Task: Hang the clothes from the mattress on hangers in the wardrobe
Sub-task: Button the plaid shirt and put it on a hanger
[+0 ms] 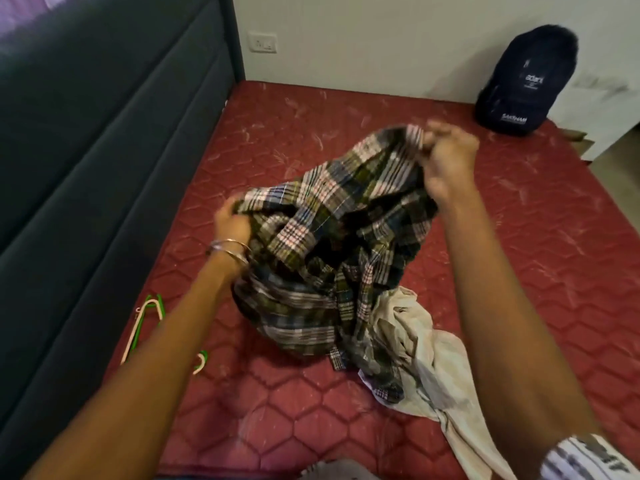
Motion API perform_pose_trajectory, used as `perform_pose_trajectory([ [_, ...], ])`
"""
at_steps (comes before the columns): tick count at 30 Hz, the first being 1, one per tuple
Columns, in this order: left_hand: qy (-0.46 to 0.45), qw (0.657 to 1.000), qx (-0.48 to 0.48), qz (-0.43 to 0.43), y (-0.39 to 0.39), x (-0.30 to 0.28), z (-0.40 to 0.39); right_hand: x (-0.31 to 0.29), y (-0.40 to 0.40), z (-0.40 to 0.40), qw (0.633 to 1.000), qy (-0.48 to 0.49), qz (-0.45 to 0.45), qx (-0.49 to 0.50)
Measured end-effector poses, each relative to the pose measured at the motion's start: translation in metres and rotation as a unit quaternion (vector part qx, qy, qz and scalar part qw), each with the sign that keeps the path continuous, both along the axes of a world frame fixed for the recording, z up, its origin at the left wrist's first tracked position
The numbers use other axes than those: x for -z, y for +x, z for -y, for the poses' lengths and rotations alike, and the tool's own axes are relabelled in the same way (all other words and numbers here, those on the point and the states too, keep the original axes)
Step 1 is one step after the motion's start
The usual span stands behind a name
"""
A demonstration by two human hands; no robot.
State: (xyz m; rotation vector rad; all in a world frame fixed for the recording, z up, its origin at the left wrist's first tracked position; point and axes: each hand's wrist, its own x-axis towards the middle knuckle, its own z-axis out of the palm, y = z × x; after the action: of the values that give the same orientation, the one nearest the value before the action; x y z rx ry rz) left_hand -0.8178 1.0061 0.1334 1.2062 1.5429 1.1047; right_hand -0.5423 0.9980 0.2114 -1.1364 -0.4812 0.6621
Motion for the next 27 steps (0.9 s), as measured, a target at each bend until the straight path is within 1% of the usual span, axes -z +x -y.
perform_pose_trajectory([
  [1, 0.02, 1.0, 0.005, -0.009, -0.008, -0.022, -0.014, 0.026, 0.006, 0.014, 0.992, -0.119, 0.039, -0.033],
  [2, 0.02, 0.997, 0.028, -0.063, -0.016, -0.036, -0.022, 0.051, 0.008, 0.028, 0.961, -0.236, 0.111, -0.089],
  [3, 0.003, 0.991, 0.077, -0.113, -0.016, -0.047, -0.027, 0.075, 0.01, 0.04, 0.897, -0.351, 0.221, -0.153],
  [4, -0.011, 0.981, 0.136, -0.14, -0.013, -0.055, -0.027, 0.089, 0.006, 0.052, 0.794, -0.449, 0.345, -0.221],
  [5, -0.016, 0.97, 0.198, -0.14, -0.004, -0.061, -0.022, 0.1, 0.003, 0.057, 0.7, -0.496, 0.438, -0.269],
  [6, -0.021, 0.963, 0.239, -0.123, 0.008, -0.069, -0.016, 0.106, -0.003, 0.061, 0.658, -0.467, 0.499, -0.317],
  [7, -0.024, 0.958, 0.261, -0.113, 0.02, -0.078, -0.006, 0.11, -0.014, 0.062, 0.674, -0.375, 0.518, -0.368],
  [8, -0.024, 0.952, 0.281, -0.116, 0.031, -0.08, 0.001, 0.11, -0.028, 0.061, 0.698, -0.285, 0.518, -0.405],
  [9, -0.028, 0.949, 0.292, -0.117, 0.038, -0.084, 0.007, 0.11, -0.045, 0.059, 0.711, -0.22, 0.519, -0.42],
  [10, -0.032, 0.949, 0.296, -0.106, 0.043, -0.088, 0.011, 0.108, -0.058, 0.055, 0.724, -0.198, 0.516, -0.412],
  [12, -0.018, 0.957, 0.277, -0.09, 0.037, -0.105, 0.007, 0.109, -0.065, 0.055, 0.757, -0.213, 0.489, -0.377],
  [15, 0.019, 0.978, 0.184, -0.097, -0.003, -0.126, -0.019, 0.11, -0.043, 0.063, 0.791, -0.224, 0.458, -0.337],
  [16, 0.031, 0.983, 0.148, -0.101, -0.02, -0.123, -0.029, 0.108, -0.035, 0.066, 0.812, -0.222, 0.44, -0.314],
  [17, 0.054, 0.983, 0.113, -0.137, -0.036, -0.116, -0.036, 0.103, -0.028, 0.068, 0.84, -0.213, 0.405, -0.291],
  [18, 0.081, 0.964, 0.091, -0.237, -0.051, -0.106, -0.041, 0.093, -0.024, 0.067, 0.866, -0.192, 0.37, -0.276],
  [19, 0.095, 0.927, 0.088, -0.351, -0.062, -0.093, -0.045, 0.076, -0.022, 0.067, 0.887, -0.159, 0.333, -0.277],
  [20, 0.086, 0.891, 0.112, -0.432, -0.071, -0.074, -0.048, 0.056, -0.024, 0.068, 0.902, -0.121, 0.299, -0.287],
  [21, 0.061, 0.864, 0.152, -0.475, -0.076, -0.059, -0.048, 0.037, -0.025, 0.068, 0.911, -0.084, 0.273, -0.297],
  [22, 0.025, 0.849, 0.198, -0.49, -0.078, -0.041, -0.048, 0.018, -0.026, 0.065, 0.912, -0.057, 0.273, -0.302],
  [23, -0.001, 0.834, 0.242, -0.496, -0.076, -0.026, -0.045, 0.004, -0.027, 0.06, 0.907, -0.051, 0.297, -0.296],
  [24, -0.013, 0.821, 0.287, -0.493, -0.072, -0.012, -0.041, -0.006, -0.03, 0.054, 0.893, -0.064, 0.34, -0.287],
  [25, -0.013, 0.816, 0.329, -0.476, -0.064, -0.005, -0.034, -0.009, -0.033, 0.045, 0.877, -0.094, 0.381, -0.276],
  [26, 0.007, 0.825, 0.368, -0.429, -0.055, 0.0, -0.026, -0.011, -0.039, 0.037, 0.859, -0.122, 0.42, -0.266],
  [27, 0.037, 0.845, 0.406, -0.347, -0.043, -0.002, -0.016, -0.01, -0.045, 0.029, 0.842, -0.157, 0.452, -0.249],
])
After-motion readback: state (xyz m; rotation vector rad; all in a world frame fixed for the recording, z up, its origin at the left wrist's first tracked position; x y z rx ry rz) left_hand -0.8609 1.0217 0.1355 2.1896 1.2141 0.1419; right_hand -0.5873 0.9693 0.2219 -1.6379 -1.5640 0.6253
